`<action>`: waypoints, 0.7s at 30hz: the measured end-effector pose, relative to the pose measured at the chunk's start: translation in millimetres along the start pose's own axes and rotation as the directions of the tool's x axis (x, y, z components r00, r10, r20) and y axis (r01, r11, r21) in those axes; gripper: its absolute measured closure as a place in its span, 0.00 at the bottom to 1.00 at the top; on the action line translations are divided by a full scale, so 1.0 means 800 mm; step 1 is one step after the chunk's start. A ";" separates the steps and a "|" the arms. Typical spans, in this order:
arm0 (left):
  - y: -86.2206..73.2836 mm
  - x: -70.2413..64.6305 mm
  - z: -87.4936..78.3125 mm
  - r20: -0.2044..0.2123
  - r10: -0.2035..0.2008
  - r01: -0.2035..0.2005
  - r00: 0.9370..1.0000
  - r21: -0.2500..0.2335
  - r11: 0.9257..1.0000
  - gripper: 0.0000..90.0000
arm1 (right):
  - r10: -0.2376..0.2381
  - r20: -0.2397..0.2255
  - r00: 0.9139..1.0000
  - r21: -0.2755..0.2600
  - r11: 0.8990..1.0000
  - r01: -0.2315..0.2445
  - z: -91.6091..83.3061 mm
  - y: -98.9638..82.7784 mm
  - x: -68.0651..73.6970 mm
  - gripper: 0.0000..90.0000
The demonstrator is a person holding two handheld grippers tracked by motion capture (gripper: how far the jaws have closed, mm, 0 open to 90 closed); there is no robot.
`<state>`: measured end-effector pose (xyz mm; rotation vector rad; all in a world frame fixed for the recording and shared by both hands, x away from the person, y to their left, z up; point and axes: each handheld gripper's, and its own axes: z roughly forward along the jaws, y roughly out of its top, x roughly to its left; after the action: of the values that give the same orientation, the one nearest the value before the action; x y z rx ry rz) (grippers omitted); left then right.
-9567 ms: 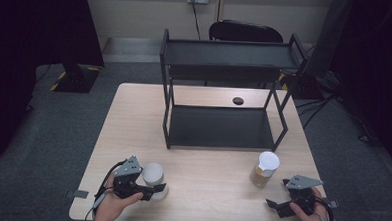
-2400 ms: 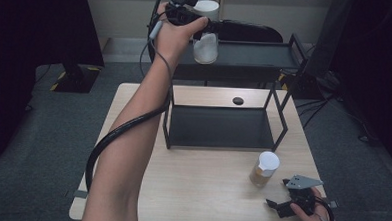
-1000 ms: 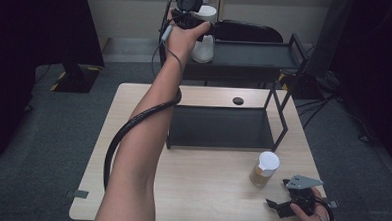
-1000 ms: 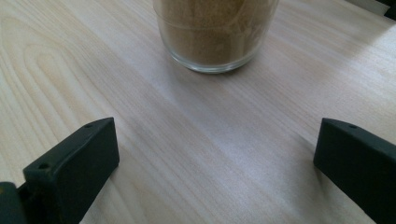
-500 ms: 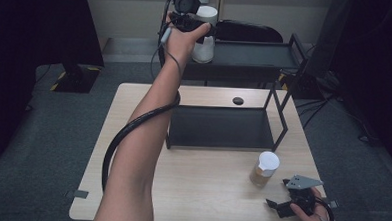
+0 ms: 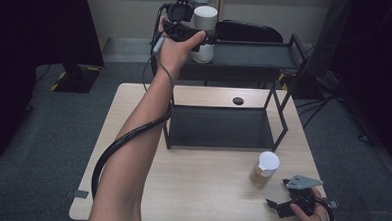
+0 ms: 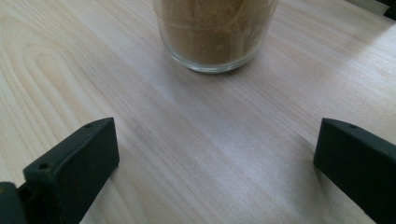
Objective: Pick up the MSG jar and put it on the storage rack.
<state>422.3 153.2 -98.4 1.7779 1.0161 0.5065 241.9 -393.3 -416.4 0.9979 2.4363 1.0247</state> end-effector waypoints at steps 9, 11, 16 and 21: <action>-0.029 0.002 -0.010 0.048 0.006 -0.005 0.999 -0.017 1.000 0.01 | -0.001 0.000 1.000 -0.001 1.000 0.001 0.000 0.000 0.000 0.00; -0.039 0.003 -0.011 0.063 0.004 -0.002 0.998 -0.031 1.000 0.01 | 0.000 0.000 1.000 0.000 1.000 0.000 0.000 0.000 0.000 0.00; -0.064 0.008 -0.011 0.106 0.013 -0.007 0.994 -0.054 0.998 0.01 | 0.000 0.000 1.000 0.000 1.000 0.000 0.000 0.000 0.000 0.00; -0.087 0.013 -0.008 0.144 0.008 0.001 0.990 -0.064 0.998 0.01 | -0.002 0.001 1.000 -0.002 1.000 0.002 0.000 0.000 0.000 0.00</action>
<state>395.0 177.0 -159.6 1.7334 0.8876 0.4018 241.9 -393.4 -416.6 0.9945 2.4348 1.0255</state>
